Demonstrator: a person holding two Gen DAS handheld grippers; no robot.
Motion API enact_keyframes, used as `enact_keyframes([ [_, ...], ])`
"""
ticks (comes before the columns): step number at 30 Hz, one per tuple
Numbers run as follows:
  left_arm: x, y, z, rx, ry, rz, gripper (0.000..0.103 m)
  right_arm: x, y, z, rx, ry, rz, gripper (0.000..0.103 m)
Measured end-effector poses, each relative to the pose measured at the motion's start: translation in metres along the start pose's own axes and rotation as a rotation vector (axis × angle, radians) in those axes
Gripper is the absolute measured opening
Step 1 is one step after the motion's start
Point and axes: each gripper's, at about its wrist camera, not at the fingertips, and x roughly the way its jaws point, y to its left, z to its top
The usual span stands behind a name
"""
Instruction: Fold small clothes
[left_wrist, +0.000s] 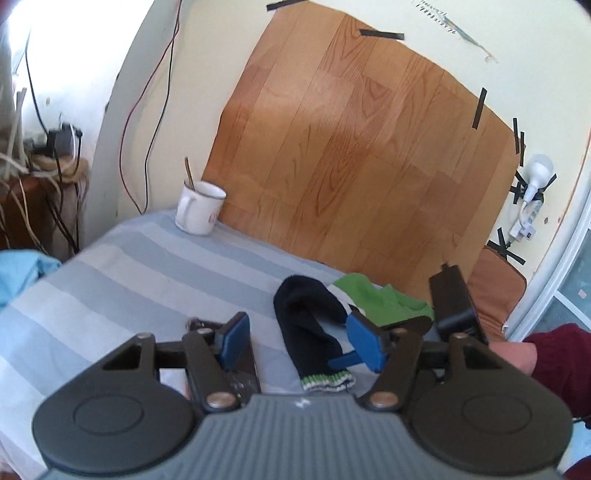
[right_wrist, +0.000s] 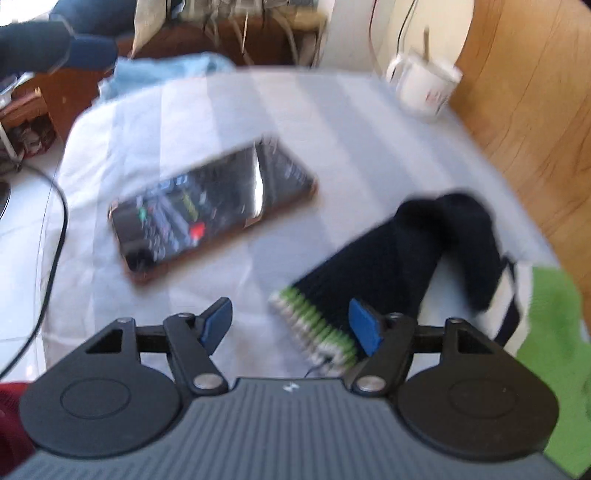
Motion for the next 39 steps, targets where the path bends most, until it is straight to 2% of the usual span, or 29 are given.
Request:
enact_keyframes([
  [1,0.001,0.001,-0.003,-0.007,0.002,-0.003,0.060,0.002,-0.005,-0.001,0.020,0.000,-0.001,0.079],
  [3,0.000,0.006,-0.009,-0.023,0.009,-0.019,0.060,0.001,-0.020,-0.005,0.078,-0.002,0.015,0.073],
  [4,-0.002,0.007,-0.012,-0.028,0.011,-0.022,0.060,0.001,-0.024,-0.001,0.100,-0.005,0.014,0.058],
  [5,-0.004,0.010,-0.014,-0.031,0.014,-0.019,0.060,-0.001,-0.029,-0.001,0.115,-0.007,0.007,0.039],
  [6,-0.006,0.013,-0.015,-0.037,0.017,-0.012,0.060,0.001,-0.032,0.004,0.131,-0.006,0.002,0.030],
  [7,-0.007,0.016,-0.016,-0.047,0.019,-0.005,0.060,0.001,-0.034,0.008,0.152,-0.004,0.009,0.010],
  [9,-0.010,0.022,-0.015,-0.070,0.018,0.014,0.060,-0.004,-0.035,0.020,0.166,-0.036,0.016,0.008],
  [12,-0.015,0.029,-0.011,-0.106,0.006,0.039,0.060,-0.026,-0.032,0.054,0.191,-0.168,0.071,0.008],
  [16,-0.018,0.030,-0.004,-0.137,-0.011,0.069,0.060,-0.094,-0.051,0.095,0.262,-0.408,0.130,0.008],
  [20,-0.006,0.017,0.004,-0.132,0.000,0.072,0.061,-0.169,-0.103,0.091,0.383,-0.600,0.093,0.008],
  [24,0.025,-0.009,0.020,-0.090,0.018,0.033,0.068,-0.229,-0.166,0.041,0.530,-0.710,-0.017,0.008],
  [29,0.092,-0.045,0.043,-0.048,0.098,-0.050,0.070,-0.272,-0.226,-0.057,0.719,-0.770,-0.119,0.008],
  [33,0.169,-0.078,0.053,-0.016,0.207,-0.082,0.071,-0.272,-0.264,-0.143,0.866,-0.767,-0.173,0.008],
  [39,0.285,-0.119,0.045,0.028,0.364,-0.049,0.071,-0.255,-0.312,-0.267,1.080,-0.771,-0.190,0.008],
])
